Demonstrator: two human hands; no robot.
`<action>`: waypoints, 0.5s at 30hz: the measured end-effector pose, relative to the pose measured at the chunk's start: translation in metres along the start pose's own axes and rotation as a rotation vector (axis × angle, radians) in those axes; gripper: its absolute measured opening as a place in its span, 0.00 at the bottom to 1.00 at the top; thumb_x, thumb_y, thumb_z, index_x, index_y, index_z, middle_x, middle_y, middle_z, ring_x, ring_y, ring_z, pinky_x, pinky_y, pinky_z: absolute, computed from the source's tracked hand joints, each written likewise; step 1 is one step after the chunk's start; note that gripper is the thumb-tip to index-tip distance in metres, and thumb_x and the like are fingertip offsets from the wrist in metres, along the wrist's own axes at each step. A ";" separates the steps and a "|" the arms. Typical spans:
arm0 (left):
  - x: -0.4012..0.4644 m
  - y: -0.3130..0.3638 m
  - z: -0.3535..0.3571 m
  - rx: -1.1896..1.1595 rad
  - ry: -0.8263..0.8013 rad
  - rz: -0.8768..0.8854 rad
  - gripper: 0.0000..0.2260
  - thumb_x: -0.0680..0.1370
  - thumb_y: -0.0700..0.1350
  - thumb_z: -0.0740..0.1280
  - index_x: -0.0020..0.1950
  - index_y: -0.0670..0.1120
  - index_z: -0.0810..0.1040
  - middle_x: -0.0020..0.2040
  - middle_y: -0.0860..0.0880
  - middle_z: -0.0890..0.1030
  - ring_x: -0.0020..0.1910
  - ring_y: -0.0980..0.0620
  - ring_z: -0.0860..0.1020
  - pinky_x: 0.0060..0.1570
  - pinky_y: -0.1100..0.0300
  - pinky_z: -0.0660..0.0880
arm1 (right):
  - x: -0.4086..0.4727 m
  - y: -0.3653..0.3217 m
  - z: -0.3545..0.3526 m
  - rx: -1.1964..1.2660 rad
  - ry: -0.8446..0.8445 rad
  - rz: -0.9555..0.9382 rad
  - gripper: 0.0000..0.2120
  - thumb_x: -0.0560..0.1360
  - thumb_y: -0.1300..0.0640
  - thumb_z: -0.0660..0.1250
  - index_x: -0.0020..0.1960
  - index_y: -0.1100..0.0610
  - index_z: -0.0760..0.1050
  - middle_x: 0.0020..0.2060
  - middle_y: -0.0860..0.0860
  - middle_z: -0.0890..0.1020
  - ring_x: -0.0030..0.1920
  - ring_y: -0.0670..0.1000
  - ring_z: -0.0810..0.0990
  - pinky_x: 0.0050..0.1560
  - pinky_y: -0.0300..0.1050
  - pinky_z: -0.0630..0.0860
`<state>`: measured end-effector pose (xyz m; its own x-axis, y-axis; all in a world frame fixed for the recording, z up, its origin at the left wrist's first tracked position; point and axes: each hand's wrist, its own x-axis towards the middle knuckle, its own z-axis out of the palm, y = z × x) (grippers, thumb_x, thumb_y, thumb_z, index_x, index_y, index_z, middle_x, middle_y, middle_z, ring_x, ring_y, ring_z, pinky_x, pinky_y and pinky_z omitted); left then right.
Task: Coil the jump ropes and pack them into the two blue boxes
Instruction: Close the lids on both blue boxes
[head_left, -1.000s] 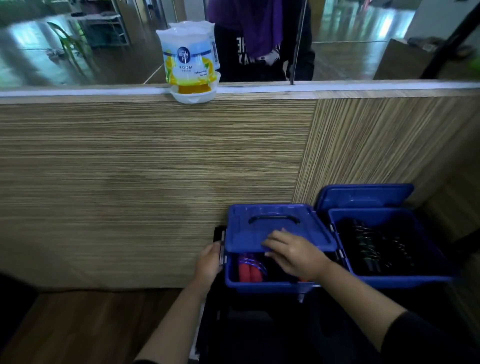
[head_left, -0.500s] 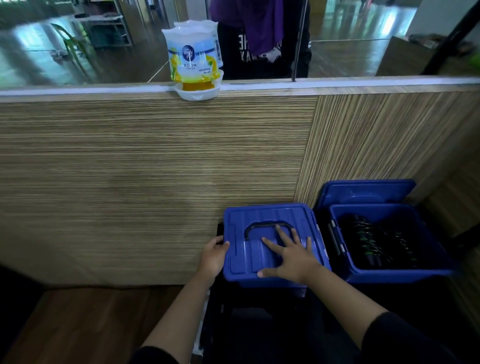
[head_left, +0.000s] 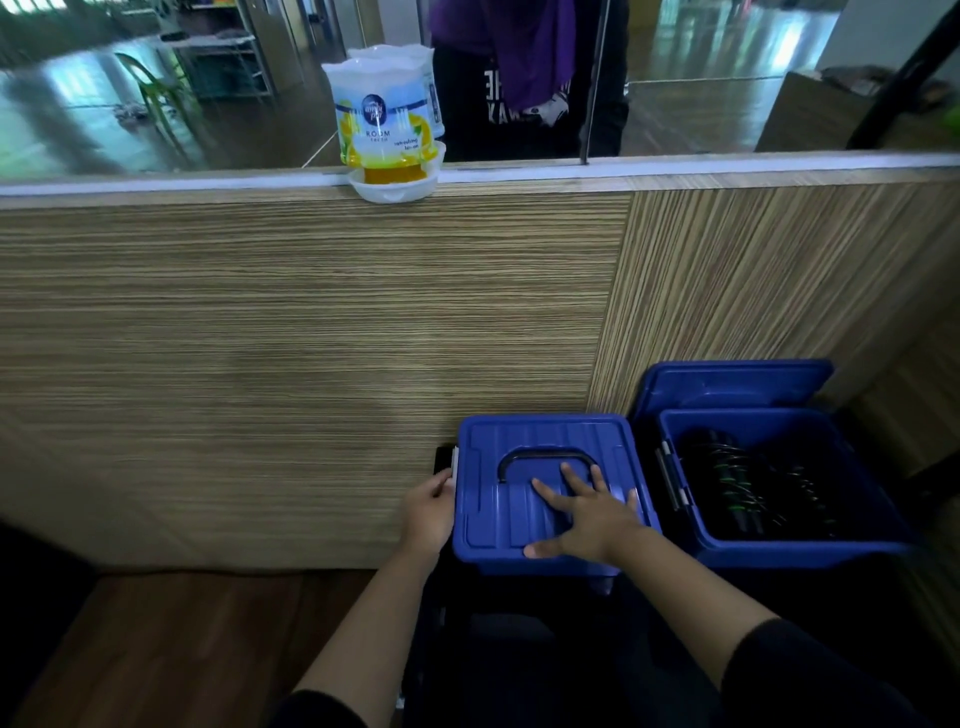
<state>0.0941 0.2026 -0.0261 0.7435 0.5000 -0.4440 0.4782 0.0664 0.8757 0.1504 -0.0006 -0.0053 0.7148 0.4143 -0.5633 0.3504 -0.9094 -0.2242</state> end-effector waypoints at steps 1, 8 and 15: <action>-0.001 0.000 0.001 -0.035 -0.013 -0.026 0.16 0.82 0.43 0.61 0.70 0.46 0.72 0.60 0.47 0.79 0.53 0.51 0.79 0.57 0.51 0.77 | 0.000 0.000 0.000 0.002 0.000 0.000 0.48 0.62 0.24 0.62 0.73 0.32 0.40 0.76 0.46 0.36 0.75 0.57 0.33 0.68 0.72 0.37; -0.005 0.012 0.001 -0.441 -0.176 -0.371 0.22 0.81 0.40 0.63 0.74 0.50 0.67 0.62 0.43 0.77 0.43 0.49 0.77 0.47 0.49 0.76 | 0.003 -0.001 0.002 -0.002 0.002 0.008 0.47 0.63 0.24 0.62 0.73 0.32 0.40 0.76 0.46 0.36 0.75 0.57 0.32 0.68 0.73 0.36; 0.009 0.007 0.011 -0.366 -0.135 -0.382 0.22 0.77 0.36 0.68 0.71 0.43 0.70 0.64 0.41 0.76 0.59 0.44 0.77 0.59 0.47 0.75 | 0.003 -0.003 0.003 -0.021 -0.004 0.016 0.47 0.63 0.24 0.61 0.73 0.32 0.40 0.76 0.46 0.37 0.75 0.57 0.32 0.68 0.73 0.36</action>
<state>0.1096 0.1976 -0.0257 0.6134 0.2676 -0.7430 0.5506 0.5296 0.6453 0.1496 0.0028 -0.0086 0.7182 0.3998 -0.5695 0.3519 -0.9148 -0.1983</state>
